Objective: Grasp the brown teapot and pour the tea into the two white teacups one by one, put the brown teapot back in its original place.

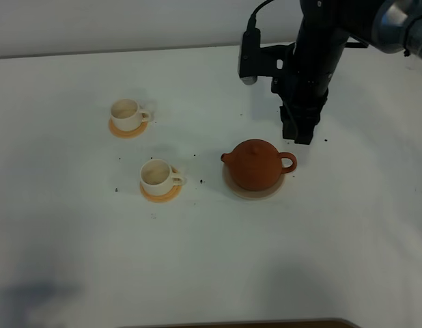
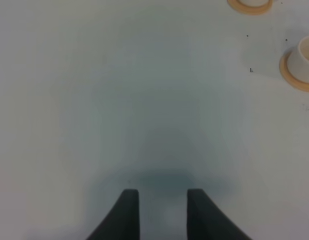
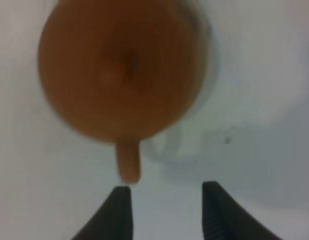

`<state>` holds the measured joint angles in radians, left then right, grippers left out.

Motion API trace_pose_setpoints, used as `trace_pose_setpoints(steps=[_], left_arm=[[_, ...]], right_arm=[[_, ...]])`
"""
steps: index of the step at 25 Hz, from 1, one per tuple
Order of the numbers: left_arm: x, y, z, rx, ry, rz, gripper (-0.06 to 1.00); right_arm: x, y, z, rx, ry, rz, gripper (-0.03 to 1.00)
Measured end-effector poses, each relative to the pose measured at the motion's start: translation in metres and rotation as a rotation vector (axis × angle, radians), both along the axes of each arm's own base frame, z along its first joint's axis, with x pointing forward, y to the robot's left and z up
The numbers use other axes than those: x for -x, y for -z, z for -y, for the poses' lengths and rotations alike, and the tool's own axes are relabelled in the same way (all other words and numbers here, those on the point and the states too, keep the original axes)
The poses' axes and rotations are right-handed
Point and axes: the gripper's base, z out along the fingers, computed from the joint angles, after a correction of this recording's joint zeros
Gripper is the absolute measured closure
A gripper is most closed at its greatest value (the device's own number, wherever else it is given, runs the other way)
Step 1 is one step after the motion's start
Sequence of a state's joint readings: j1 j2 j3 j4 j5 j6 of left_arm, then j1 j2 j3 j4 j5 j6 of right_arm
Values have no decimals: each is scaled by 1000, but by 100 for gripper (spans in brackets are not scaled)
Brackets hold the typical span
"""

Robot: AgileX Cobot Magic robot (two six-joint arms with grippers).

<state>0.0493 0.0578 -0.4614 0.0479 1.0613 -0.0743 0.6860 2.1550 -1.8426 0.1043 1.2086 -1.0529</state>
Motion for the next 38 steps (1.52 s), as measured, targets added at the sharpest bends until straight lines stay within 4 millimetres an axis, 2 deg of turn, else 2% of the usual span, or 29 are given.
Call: trace_pose_setpoints(steps=[4, 9, 13, 19, 25, 33, 38], left_arm=[[0, 0, 0, 0, 0, 0, 67], [0, 0, 0, 0, 0, 0, 67], [0, 0, 0, 0, 0, 0, 67], [0, 0, 0, 0, 0, 0, 67], [0, 0, 0, 0, 0, 0, 67], [0, 0, 0, 0, 0, 0, 67], [0, 0, 0, 0, 0, 0, 67]], right_arm=[[0, 5, -15, -20, 8, -9, 61], [4, 9, -22, -19, 53, -30, 61], [4, 9, -22, -19, 98, -36, 61], [12, 22, -15, 25, 121, -79, 61], [18, 5, -7, 22, 118, -56, 61], [33, 27, -5, 120, 31, -67, 61], [29, 29, -8, 109, 9, 11, 61]])
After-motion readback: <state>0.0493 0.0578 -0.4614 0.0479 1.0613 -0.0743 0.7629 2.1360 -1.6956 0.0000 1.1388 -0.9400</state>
